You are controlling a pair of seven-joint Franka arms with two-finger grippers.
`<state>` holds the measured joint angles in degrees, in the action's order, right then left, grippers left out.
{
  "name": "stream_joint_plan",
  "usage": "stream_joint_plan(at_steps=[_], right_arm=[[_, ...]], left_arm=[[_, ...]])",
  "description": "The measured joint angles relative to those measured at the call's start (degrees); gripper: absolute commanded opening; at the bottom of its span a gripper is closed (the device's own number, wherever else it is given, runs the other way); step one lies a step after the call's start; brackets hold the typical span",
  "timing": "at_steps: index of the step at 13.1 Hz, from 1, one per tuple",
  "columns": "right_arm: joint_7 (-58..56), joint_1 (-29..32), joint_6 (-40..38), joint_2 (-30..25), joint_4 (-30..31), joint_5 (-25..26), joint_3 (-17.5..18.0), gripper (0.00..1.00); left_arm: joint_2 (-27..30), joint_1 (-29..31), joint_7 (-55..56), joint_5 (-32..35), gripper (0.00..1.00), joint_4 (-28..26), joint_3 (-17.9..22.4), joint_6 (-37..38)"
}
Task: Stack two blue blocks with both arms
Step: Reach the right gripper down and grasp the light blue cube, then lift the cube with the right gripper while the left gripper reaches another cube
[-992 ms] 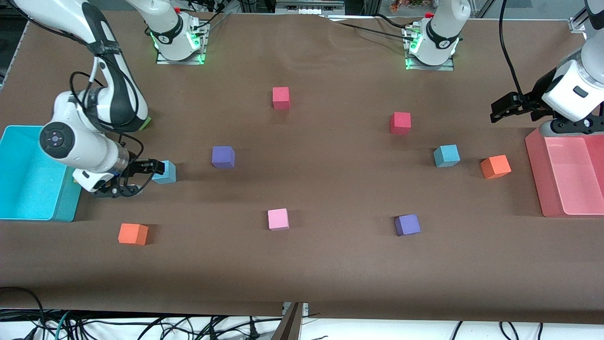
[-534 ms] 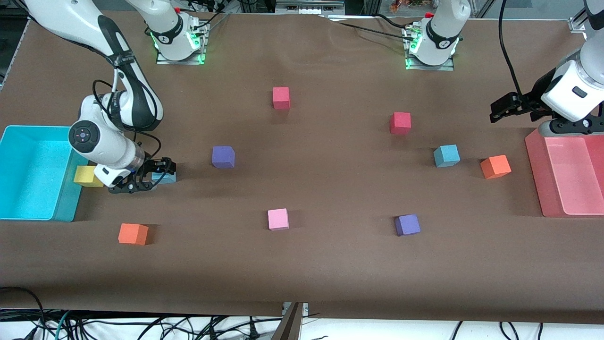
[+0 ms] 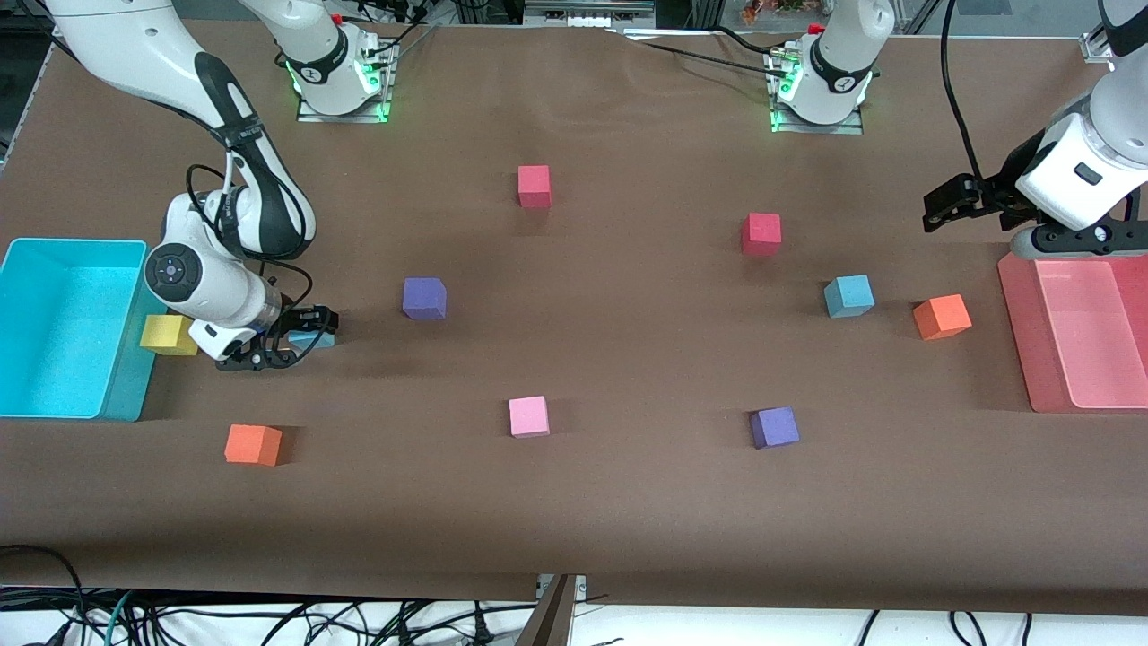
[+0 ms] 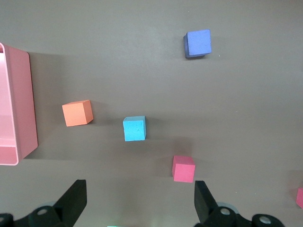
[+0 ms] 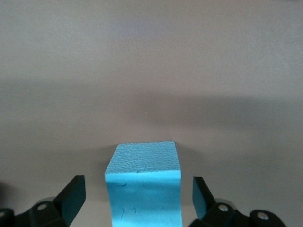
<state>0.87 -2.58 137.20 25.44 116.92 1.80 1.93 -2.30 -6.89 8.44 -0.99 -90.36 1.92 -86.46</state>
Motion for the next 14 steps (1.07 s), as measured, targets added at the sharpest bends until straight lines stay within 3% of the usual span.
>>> stream_joint_plan(at_steps=[2,3,4,5,6,11,14], right_arm=[[0.00,0.06,0.15,0.68,0.00,0.00,-0.15,0.99],[0.00,0.06,0.19,0.97,0.00,0.00,-0.21,0.82],[0.00,0.07,0.20,1.20,0.00,0.00,-0.25,0.40],[0.00,0.08,0.19,1.39,0.01,0.00,-0.28,0.06],[0.00,0.08,0.19,1.53,0.01,0.00,-0.29,0.00],[0.00,0.08,-0.35,1.66,-0.39,0.00,-0.32,0.00],[0.34,-0.23,-10.75,1.38,-6.63,-0.01,0.05,0.00]], left_arm=[[-0.06,-0.01,0.00,0.00,1.00,-0.02,0.00,0.00],[-0.06,-0.01,0.00,0.00,1.00,-0.08,0.00,-0.02],[-0.05,-0.01,0.00,0.00,1.00,-0.20,0.00,-0.21],[0.01,-0.01,0.00,0.00,1.00,-0.46,0.00,-0.54],[0.19,-0.02,0.00,0.00,1.00,-0.96,0.00,-1.00],[0.93,-0.04,0.00,0.00,1.00,-1.71,-0.05,-1.34],[1.07,-0.03,0.00,0.00,1.00,-2.21,-0.05,-1.35]])
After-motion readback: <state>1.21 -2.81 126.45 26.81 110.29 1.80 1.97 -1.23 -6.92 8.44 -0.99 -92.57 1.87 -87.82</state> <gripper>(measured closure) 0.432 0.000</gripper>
